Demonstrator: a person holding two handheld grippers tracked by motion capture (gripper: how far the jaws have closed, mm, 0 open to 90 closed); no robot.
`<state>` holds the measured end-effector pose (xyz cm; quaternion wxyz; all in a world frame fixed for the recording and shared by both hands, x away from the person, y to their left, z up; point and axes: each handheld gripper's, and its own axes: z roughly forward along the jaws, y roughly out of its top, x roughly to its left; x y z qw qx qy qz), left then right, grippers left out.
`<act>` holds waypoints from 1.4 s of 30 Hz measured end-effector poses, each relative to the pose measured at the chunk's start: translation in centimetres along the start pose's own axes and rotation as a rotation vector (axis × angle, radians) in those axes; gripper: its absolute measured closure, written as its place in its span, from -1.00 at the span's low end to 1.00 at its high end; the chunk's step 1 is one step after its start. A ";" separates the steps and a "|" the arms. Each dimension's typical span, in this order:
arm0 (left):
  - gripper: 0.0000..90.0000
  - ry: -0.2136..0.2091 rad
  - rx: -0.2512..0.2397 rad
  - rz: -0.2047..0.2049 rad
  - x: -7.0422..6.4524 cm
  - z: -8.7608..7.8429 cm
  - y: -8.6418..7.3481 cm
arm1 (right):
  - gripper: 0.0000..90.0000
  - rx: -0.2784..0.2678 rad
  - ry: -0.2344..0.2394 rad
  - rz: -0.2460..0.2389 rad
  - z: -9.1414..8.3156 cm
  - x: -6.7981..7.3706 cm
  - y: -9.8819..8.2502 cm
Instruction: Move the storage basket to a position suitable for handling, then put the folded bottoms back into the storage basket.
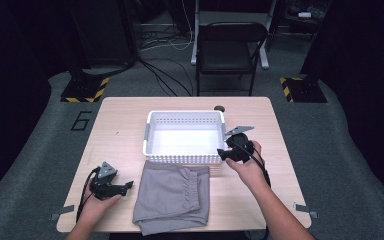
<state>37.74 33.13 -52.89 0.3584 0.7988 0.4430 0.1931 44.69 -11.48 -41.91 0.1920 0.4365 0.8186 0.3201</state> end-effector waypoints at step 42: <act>-0.16 -0.154 -0.033 -0.115 -5.3 -3.0 3.3 | -0.47 -0.031 0.118 0.009 -1.8 5.1 -6.9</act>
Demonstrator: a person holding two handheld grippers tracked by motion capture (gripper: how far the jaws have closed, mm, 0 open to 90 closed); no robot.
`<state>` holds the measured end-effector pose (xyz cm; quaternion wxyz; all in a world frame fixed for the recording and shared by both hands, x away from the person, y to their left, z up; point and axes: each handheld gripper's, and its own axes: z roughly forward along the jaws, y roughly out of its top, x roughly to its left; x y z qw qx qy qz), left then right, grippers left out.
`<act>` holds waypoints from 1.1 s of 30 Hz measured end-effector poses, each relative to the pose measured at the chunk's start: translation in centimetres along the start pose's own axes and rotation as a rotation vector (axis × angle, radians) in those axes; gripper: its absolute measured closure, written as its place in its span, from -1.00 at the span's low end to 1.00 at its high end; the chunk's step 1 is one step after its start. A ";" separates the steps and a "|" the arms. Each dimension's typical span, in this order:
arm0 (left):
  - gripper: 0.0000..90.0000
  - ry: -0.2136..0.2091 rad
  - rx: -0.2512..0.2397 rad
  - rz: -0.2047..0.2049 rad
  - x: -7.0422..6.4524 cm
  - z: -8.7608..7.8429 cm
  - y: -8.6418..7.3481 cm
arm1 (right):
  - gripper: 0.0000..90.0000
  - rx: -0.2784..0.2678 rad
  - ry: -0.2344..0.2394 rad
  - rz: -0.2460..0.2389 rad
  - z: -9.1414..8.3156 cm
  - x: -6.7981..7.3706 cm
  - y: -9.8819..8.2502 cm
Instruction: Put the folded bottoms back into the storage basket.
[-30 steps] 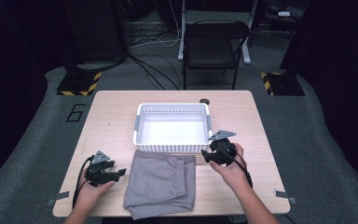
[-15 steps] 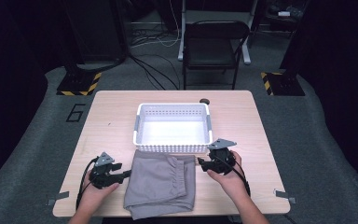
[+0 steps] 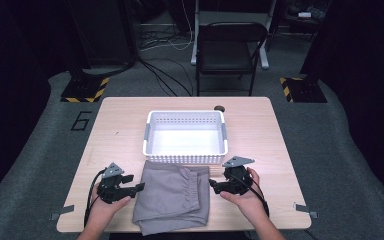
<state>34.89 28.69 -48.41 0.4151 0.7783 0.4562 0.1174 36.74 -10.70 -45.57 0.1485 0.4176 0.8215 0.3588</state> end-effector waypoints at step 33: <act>-0.06 0.026 -0.003 0.026 -0.6 0.9 -1.2 | 0.13 0.008 0.018 -0.001 2.1 2.0 -2.6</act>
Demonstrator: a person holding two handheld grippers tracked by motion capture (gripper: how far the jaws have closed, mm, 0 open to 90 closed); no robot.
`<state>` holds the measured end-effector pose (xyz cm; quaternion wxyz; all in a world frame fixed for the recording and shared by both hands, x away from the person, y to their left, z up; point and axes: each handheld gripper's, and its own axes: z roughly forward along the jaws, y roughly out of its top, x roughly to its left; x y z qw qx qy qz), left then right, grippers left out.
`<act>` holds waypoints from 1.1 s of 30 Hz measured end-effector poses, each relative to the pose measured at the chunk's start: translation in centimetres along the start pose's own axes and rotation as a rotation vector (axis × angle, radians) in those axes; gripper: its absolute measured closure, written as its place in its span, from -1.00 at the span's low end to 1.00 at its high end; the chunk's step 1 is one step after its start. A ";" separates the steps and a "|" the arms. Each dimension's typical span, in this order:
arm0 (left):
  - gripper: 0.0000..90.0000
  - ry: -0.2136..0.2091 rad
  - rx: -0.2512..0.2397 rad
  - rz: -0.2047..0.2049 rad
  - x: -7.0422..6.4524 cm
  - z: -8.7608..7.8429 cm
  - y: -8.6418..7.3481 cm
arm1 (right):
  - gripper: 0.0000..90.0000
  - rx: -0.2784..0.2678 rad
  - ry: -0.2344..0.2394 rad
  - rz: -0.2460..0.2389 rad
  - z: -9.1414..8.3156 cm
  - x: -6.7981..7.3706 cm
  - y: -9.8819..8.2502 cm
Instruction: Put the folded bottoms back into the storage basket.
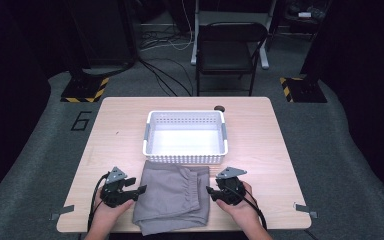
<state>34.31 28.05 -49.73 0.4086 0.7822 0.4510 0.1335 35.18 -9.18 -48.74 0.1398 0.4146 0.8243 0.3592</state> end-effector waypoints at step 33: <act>-0.16 0.001 0.086 0.039 -0.5 1.4 -0.3 | -0.07 0.076 0.008 -0.004 3.1 1.5 -0.6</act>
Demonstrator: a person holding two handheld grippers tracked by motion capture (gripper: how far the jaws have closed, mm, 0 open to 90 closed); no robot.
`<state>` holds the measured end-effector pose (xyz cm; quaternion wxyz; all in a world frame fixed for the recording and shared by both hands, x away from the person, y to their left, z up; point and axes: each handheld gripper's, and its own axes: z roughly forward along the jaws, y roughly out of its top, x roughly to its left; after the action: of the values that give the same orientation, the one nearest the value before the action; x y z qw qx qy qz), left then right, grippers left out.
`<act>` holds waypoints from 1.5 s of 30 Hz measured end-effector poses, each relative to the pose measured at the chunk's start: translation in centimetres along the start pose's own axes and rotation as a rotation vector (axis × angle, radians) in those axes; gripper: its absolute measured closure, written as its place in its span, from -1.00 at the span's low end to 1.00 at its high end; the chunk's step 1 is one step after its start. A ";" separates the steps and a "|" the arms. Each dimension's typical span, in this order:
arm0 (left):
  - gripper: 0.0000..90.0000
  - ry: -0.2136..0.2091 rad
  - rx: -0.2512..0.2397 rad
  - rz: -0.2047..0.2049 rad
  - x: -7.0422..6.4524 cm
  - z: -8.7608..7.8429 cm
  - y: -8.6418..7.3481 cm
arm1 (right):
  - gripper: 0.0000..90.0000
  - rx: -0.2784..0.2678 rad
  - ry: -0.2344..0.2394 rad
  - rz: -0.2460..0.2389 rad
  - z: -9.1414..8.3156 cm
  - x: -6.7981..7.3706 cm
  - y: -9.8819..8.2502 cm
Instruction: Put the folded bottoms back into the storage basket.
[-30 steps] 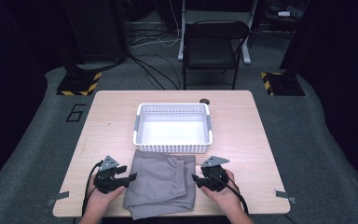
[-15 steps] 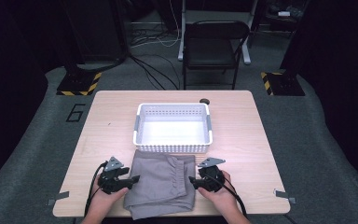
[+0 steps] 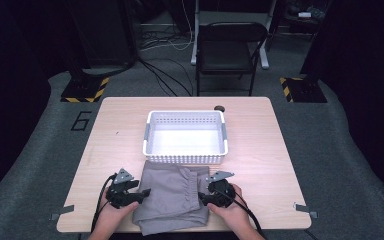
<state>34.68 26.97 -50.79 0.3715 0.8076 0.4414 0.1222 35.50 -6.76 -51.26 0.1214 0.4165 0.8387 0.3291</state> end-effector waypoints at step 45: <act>-0.02 0.018 0.028 -0.012 -1.0 1.0 -0.4 | 0.62 0.004 0.053 0.031 -0.3 0.0 -0.2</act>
<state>34.36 25.83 -51.65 0.3570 0.8088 0.4514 0.1213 35.23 -6.97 -51.22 0.0933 0.4211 0.8357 0.3401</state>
